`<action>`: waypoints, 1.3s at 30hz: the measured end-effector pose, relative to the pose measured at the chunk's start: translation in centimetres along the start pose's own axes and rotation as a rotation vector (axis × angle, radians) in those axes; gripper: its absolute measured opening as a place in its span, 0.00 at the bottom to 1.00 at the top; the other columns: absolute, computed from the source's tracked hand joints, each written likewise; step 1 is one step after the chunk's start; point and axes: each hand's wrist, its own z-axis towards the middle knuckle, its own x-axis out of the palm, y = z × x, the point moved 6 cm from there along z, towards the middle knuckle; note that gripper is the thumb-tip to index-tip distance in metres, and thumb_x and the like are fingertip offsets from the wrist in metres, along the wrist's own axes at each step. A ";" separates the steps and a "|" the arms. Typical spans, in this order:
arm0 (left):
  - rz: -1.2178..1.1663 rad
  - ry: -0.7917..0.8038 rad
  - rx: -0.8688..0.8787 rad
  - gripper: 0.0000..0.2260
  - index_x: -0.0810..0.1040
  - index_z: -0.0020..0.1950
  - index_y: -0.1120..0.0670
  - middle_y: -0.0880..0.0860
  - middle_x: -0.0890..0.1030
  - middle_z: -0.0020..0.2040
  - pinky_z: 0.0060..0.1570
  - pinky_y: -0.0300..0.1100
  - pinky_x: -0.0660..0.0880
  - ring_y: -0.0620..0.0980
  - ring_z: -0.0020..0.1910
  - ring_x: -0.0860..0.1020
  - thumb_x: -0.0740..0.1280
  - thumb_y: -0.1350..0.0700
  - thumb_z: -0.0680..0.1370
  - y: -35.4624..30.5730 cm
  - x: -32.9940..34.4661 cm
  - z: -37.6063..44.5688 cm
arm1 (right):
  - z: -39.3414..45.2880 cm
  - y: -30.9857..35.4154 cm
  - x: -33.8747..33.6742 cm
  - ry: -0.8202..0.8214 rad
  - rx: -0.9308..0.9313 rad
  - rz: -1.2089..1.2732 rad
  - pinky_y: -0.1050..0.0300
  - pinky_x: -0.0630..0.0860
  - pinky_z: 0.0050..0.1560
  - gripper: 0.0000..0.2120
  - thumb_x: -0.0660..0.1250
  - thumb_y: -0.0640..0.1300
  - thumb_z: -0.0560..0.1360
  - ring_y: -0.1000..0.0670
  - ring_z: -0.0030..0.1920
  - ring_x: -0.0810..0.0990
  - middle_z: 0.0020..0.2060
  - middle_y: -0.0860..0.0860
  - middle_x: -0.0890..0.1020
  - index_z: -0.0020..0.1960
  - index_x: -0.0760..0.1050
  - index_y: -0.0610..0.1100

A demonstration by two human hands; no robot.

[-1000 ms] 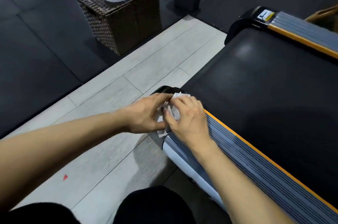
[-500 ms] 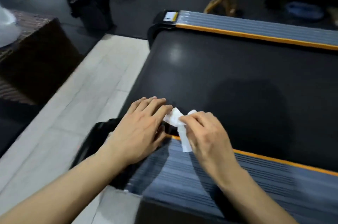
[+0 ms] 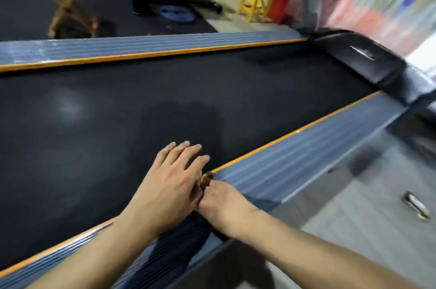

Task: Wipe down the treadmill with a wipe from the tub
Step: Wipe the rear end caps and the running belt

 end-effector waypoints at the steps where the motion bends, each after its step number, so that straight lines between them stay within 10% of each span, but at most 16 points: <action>1: 0.001 -0.006 0.018 0.22 0.78 0.68 0.52 0.55 0.76 0.70 0.73 0.56 0.64 0.58 0.72 0.73 0.58 0.47 0.77 -1.3 0.1 1.1 | -0.7 -1.3 -1.1 -0.011 0.023 -0.017 0.61 0.73 0.32 0.04 0.71 0.37 0.62 0.50 0.35 0.80 0.33 0.50 0.82 0.35 0.81 0.45; 6: 0.016 -0.034 0.046 0.22 0.78 0.68 0.52 0.55 0.77 0.70 0.73 0.57 0.65 0.58 0.72 0.73 0.57 0.48 0.78 -6.8 2.1 7.9 | -9.7 -14.0 -4.0 -0.121 0.323 0.077 0.50 0.81 0.52 0.14 0.68 0.39 0.74 0.41 0.54 0.81 0.57 0.47 0.82 0.58 0.80 0.48; 11: 0.044 -0.020 0.007 0.21 0.78 0.67 0.52 0.55 0.77 0.68 0.72 0.59 0.67 0.59 0.70 0.74 0.58 0.50 0.76 -12.8 5.5 16.3 | -19.5 -27.8 -7.5 -0.310 0.530 0.154 0.57 0.73 0.64 0.15 0.64 0.39 0.76 0.45 0.60 0.81 0.59 0.49 0.82 0.58 0.83 0.46; 39: 0.017 0.012 0.027 0.21 0.73 0.71 0.53 0.57 0.74 0.71 0.77 0.57 0.60 0.60 0.74 0.69 0.64 0.50 0.78 -25.1 16.8 55.5 | -25.8 -69.4 -15.4 -0.322 0.731 0.127 0.49 0.77 0.60 0.14 0.68 0.36 0.78 0.49 0.60 0.79 0.59 0.54 0.81 0.59 0.83 0.50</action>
